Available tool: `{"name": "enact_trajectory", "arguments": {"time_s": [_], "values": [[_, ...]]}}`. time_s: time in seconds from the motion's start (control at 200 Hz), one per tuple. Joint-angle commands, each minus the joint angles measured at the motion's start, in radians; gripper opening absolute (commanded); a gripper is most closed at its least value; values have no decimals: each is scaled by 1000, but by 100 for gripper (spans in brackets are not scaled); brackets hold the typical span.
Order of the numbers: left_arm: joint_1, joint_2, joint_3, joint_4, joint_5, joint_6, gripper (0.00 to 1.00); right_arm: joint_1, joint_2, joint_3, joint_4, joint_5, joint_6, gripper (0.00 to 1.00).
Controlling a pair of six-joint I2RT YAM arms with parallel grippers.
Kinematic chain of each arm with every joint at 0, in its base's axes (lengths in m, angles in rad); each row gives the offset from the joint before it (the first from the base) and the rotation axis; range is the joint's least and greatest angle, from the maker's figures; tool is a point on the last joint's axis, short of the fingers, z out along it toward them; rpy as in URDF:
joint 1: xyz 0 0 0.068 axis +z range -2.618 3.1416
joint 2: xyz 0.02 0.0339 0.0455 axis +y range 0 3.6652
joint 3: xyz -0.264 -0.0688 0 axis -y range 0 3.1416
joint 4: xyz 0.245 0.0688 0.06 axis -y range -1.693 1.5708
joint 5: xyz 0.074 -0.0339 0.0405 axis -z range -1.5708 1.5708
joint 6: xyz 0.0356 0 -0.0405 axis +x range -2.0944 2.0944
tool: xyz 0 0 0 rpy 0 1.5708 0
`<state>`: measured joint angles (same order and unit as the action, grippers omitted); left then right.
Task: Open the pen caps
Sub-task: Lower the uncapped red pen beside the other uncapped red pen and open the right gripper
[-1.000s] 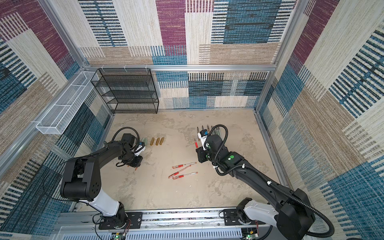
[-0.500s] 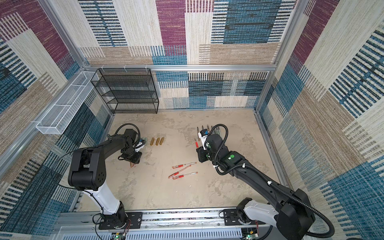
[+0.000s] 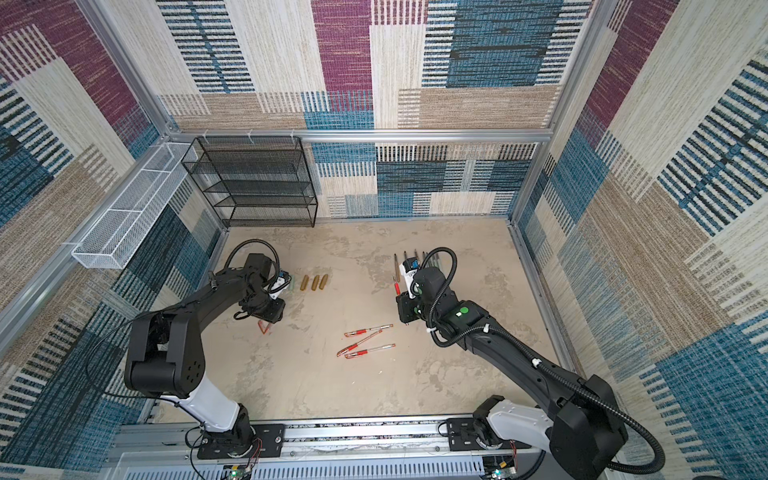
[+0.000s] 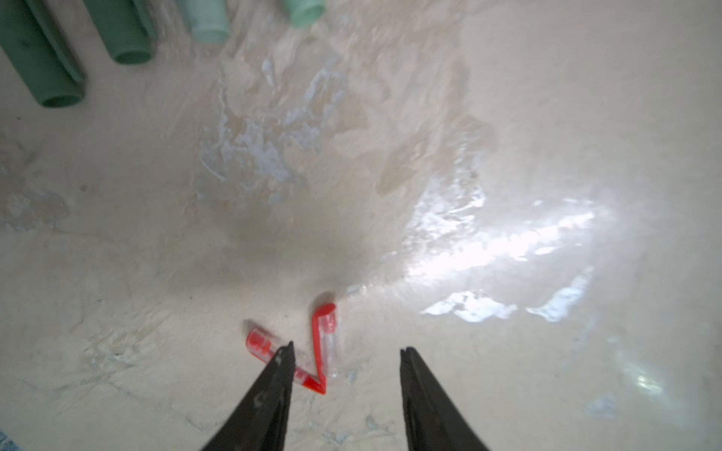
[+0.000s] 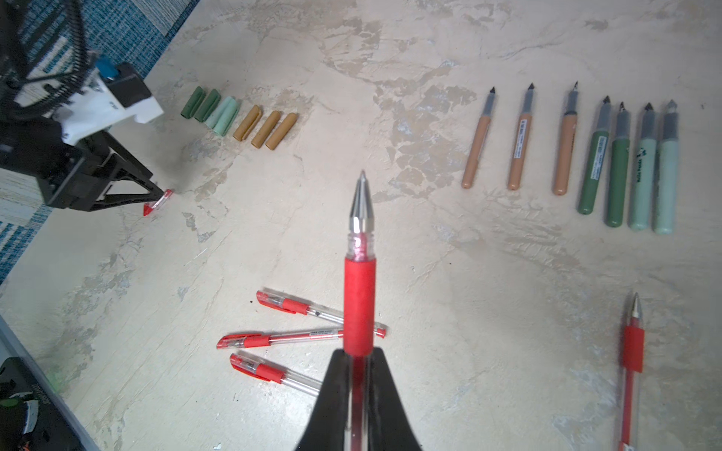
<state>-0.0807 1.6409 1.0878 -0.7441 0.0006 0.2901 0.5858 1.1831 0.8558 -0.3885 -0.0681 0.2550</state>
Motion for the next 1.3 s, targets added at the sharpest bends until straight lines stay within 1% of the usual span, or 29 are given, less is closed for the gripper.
{"name": "enact_trajectory", "arguments": {"time_s": [0.0,0.125,0.285,0.531,0.686,0.731,0.826,0.902,1.007,1.137,1.207,1.297], "values": [[-13,-54,-17,-4,88,-35,48,-21,32,17,-25,3,-21,0],[-18,-116,-35,8,156,-59,49,-62,84,20,-62,-10,-24,0],[-17,-214,-69,37,236,-78,53,-113,131,-3,-76,-22,-7,0],[-7,-375,-165,99,305,-76,67,-178,210,-23,-86,-22,-8,0],[31,-451,-202,111,350,-96,74,-210,258,-19,-88,2,-27,0],[45,-470,-207,110,363,-110,75,-224,274,-18,-92,-1,-33,0],[67,-506,-209,107,381,-151,76,-251,299,-14,-101,2,-50,0],[84,-527,-190,93,390,-204,79,-267,306,-9,-102,-2,-58,0],[90,-546,-143,58,377,-245,89,-289,306,-6,-101,-1,-63,0],[90,-556,-100,31,366,-277,93,-312,326,11,-113,-3,-81,0],[97,-558,-108,51,395,-293,94,-317,341,25,-119,9,-94,0],[139,-570,-141,100,428,-328,98,-325,361,38,-125,18,-104,0]]}}
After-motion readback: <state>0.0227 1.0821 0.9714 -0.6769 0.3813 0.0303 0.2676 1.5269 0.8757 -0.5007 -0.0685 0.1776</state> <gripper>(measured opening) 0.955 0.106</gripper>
